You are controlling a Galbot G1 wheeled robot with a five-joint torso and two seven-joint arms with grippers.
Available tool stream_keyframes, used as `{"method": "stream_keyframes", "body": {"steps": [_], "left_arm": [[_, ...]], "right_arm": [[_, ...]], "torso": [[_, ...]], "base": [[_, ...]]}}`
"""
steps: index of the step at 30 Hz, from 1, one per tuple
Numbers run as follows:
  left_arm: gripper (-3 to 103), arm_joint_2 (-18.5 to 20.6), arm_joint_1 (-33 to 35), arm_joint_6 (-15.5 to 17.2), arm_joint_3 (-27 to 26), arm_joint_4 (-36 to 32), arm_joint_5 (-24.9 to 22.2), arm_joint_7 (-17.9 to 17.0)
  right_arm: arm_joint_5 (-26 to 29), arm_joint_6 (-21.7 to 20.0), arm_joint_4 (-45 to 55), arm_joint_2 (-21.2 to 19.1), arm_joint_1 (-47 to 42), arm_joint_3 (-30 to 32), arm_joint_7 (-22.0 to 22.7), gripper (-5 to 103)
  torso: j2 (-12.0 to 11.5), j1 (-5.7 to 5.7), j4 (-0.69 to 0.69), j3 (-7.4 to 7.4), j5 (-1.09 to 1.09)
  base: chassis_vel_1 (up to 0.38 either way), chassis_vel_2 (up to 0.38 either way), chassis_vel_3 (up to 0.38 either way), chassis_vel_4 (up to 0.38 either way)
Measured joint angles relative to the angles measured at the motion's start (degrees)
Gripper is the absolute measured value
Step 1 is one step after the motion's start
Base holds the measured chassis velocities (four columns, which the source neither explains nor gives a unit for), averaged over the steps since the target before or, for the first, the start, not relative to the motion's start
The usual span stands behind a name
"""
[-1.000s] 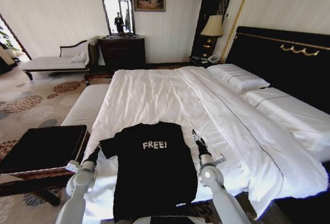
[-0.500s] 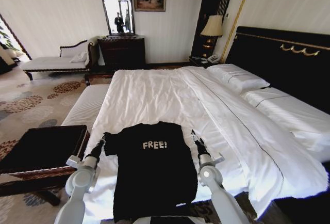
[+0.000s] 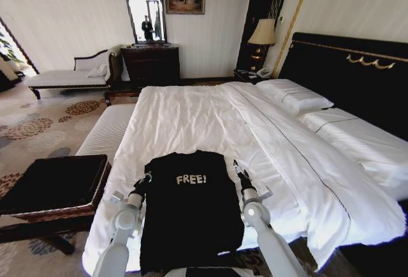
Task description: Fold the clothes on the bed and place them into the basket.
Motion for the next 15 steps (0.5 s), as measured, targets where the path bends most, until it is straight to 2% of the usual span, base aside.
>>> {"method": "stream_keyframes", "body": {"steps": [15], "left_arm": [[0, -2.63, -1.88, -0.04, 2.81, 1.6, -2.32, -0.23]], "right_arm": [[-0.04, 0.11, -1.39, 0.02, 0.79, -0.33, -0.12, 100]], "torso": [[0.0, 0.0, 0.0, 0.0, 0.0]], "base": [[0.0, 0.0, 0.0, 0.0]]}}
